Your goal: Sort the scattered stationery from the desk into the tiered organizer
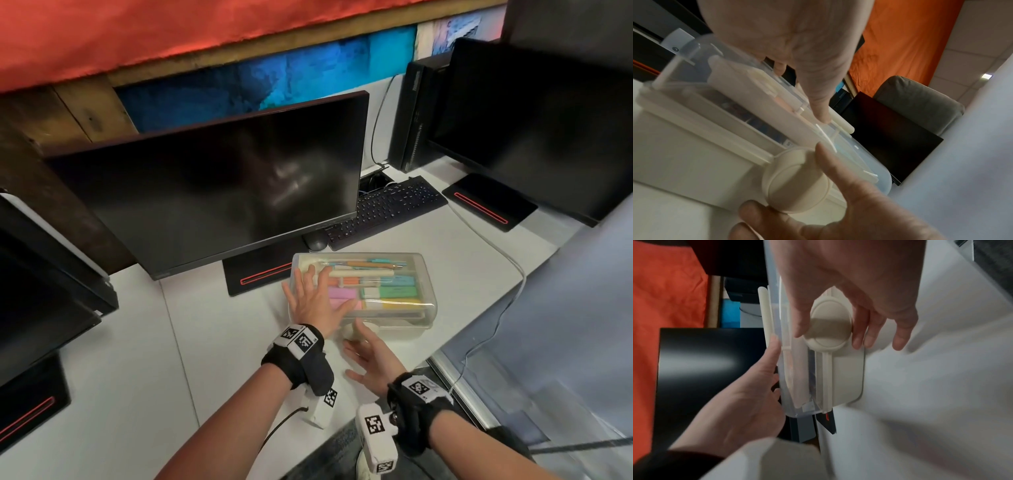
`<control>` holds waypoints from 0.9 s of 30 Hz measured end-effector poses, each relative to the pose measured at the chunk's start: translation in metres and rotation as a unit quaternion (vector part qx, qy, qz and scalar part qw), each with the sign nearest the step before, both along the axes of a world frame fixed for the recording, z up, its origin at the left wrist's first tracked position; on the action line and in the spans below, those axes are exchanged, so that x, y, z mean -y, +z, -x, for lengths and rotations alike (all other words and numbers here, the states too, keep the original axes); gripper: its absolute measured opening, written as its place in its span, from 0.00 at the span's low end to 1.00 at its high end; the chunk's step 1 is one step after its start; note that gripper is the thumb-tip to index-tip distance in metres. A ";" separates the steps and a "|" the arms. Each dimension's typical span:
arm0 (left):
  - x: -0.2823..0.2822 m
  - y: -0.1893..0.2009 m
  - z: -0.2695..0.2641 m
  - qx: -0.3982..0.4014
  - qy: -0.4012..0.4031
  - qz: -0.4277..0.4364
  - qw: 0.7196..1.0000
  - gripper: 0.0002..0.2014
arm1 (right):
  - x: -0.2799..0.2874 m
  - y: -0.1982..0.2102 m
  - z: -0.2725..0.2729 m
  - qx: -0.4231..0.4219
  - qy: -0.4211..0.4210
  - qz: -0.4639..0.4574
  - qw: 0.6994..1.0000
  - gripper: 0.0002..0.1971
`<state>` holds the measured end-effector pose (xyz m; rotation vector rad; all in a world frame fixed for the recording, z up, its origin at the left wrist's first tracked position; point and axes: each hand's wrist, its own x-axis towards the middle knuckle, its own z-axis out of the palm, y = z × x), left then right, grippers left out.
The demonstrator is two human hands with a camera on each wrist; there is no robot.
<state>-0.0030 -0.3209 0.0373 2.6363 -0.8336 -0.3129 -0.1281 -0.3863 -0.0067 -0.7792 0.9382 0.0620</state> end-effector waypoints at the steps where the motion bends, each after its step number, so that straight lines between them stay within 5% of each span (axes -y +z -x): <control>1: 0.000 0.001 0.000 -0.001 -0.001 0.000 1.000 0.39 | 0.000 0.000 -0.001 -0.002 0.003 0.010 1.000 0.31; 5: -0.001 0.000 0.000 -0.005 -0.003 0.002 1.000 0.40 | 0.001 0.003 -0.007 -0.055 0.018 0.103 0.993 0.26; 9: -0.002 0.000 0.000 -0.008 -0.002 0.006 1.000 0.40 | 0.002 -0.005 -0.012 -0.130 0.018 0.208 0.969 0.53; 11: -0.001 0.000 0.000 -0.011 -0.004 0.003 1.000 0.41 | 0.004 -0.011 -0.013 -0.142 0.023 0.222 0.964 0.58; 22: -0.021 0.009 -0.008 -0.019 0.009 0.087 0.996 0.39 | 0.012 0.013 -0.005 -0.130 0.096 0.168 0.973 0.37; 27: -0.067 0.018 -0.010 0.103 0.036 0.260 0.960 0.24 | 0.011 0.020 0.005 -0.137 0.098 0.098 0.981 0.32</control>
